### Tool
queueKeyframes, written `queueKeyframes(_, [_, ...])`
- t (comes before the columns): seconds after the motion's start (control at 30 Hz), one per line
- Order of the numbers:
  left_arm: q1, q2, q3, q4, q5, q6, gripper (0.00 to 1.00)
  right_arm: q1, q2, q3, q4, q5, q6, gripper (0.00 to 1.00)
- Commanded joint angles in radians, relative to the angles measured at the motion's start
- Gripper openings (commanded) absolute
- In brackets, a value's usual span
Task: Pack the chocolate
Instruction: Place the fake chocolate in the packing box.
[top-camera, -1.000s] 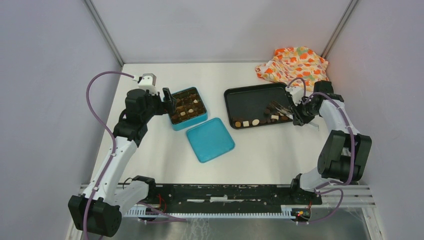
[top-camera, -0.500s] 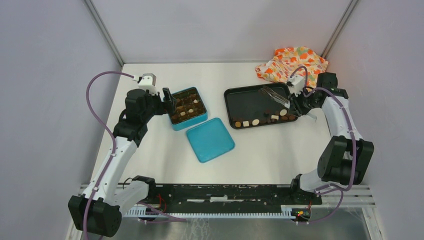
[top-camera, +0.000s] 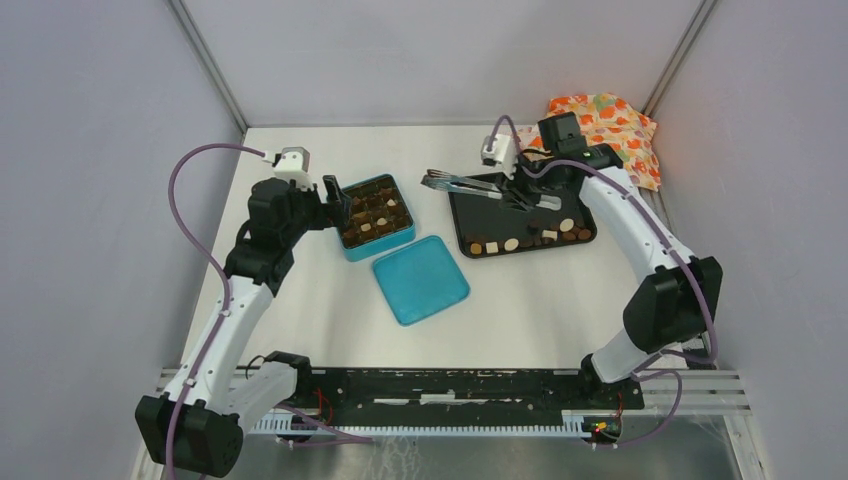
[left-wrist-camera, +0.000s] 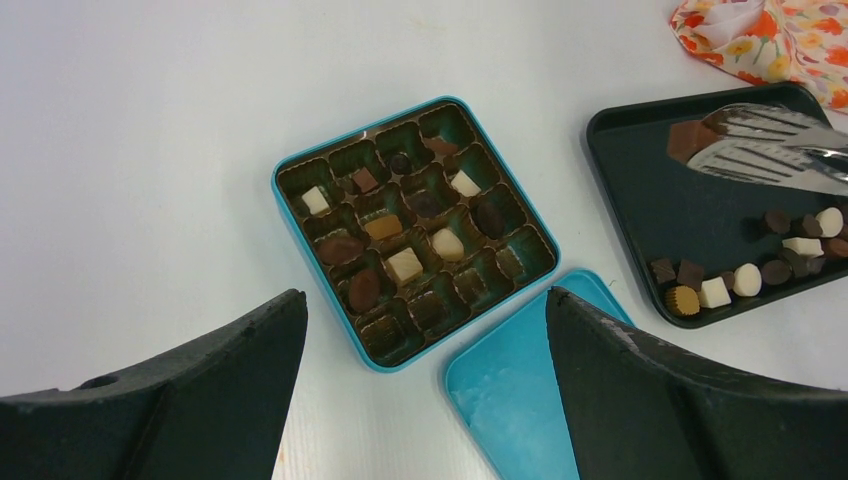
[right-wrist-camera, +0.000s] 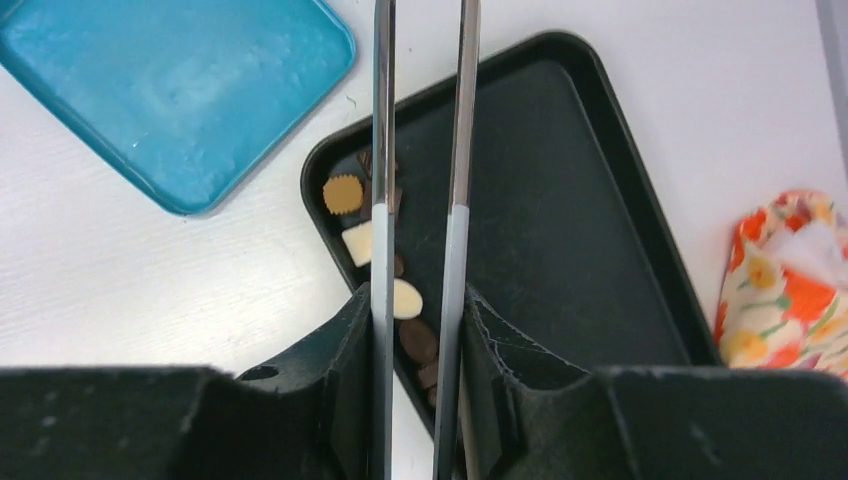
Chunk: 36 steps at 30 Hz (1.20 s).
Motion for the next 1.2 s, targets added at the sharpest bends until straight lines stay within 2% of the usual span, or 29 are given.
queueKeyframes(0.0, [-0.003,-0.022,0.004,0.019,-0.015,0.059,0.94,0.121,0.066,0.113,-0.031,0.111,-0.035,0.1])
queueKeyframes(0.17, [-0.004,-0.02,0.004,0.018,-0.016,0.06,0.94,0.251,0.137,0.17,-0.045,0.253,-0.064,0.12])
queueKeyframes(0.5, [-0.005,-0.021,0.004,0.02,-0.009,0.059,0.94,0.355,0.273,0.283,-0.077,0.409,-0.106,0.14])
queueKeyframes(0.8, [-0.005,-0.022,0.004,0.022,0.001,0.057,0.94,0.368,0.303,0.309,-0.099,0.444,-0.131,0.2])
queueKeyframes(1.17, [-0.007,-0.021,0.005,0.023,-0.001,0.057,0.94,0.383,0.306,0.312,-0.11,0.442,-0.138,0.37])
